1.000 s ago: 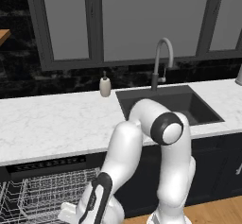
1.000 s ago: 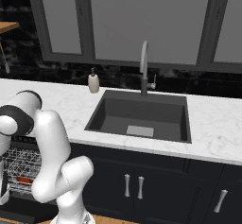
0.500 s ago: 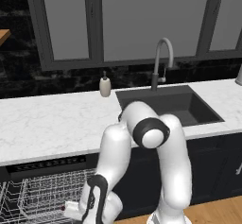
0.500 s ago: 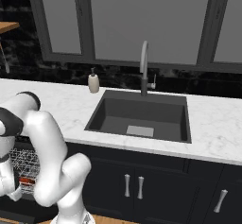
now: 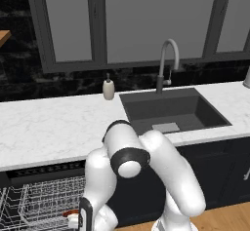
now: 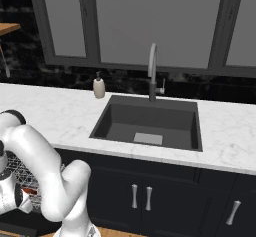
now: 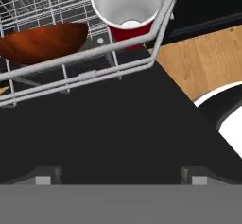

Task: Pick up the cup and bowl from the counter, place them in the dishwasher, and close the dishwasher door.

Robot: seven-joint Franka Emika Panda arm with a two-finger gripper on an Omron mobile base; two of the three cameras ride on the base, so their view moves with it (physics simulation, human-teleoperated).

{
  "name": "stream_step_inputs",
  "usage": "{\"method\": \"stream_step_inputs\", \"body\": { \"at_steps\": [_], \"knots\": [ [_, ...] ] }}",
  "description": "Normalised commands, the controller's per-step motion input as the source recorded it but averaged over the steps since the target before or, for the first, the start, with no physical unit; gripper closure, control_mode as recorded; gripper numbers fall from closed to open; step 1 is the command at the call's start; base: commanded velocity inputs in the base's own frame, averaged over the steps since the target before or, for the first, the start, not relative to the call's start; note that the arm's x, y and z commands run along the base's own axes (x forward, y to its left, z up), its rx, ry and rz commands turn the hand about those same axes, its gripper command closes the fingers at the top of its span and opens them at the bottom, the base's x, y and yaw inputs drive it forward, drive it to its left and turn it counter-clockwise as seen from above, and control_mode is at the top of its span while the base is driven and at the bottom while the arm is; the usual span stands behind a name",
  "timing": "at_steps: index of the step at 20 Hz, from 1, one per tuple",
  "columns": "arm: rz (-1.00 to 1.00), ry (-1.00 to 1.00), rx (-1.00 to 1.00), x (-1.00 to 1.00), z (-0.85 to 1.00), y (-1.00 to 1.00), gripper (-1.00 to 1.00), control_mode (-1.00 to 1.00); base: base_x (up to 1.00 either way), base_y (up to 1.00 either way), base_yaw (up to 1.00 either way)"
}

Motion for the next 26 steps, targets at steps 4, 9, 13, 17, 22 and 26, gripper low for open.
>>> {"method": "stream_step_inputs", "body": {
  "at_steps": [4,9,13,17,22,26],
  "knots": [
    [0.00,-0.03,-0.16,0.66,0.00,0.35,-1.00,-1.00,0.00,0.00,0.00],
    [0.00,-0.02,-0.11,0.99,0.00,0.12,-1.00,-1.00,0.00,0.00,0.00],
    [0.00,-0.01,-0.09,1.00,0.00,0.15,-1.00,-1.00,0.00,0.00,0.00],
    [0.00,0.01,-0.08,0.14,0.00,0.54,-1.00,-1.00,0.00,0.00,0.00],
    [0.00,0.01,0.08,-0.51,0.31,0.07,-1.00,-1.00,0.00,0.00,0.00],
    [0.06,0.07,0.23,-0.37,0.62,0.00,-1.00,-1.00,0.00,0.00,0.00]
  ]
}}
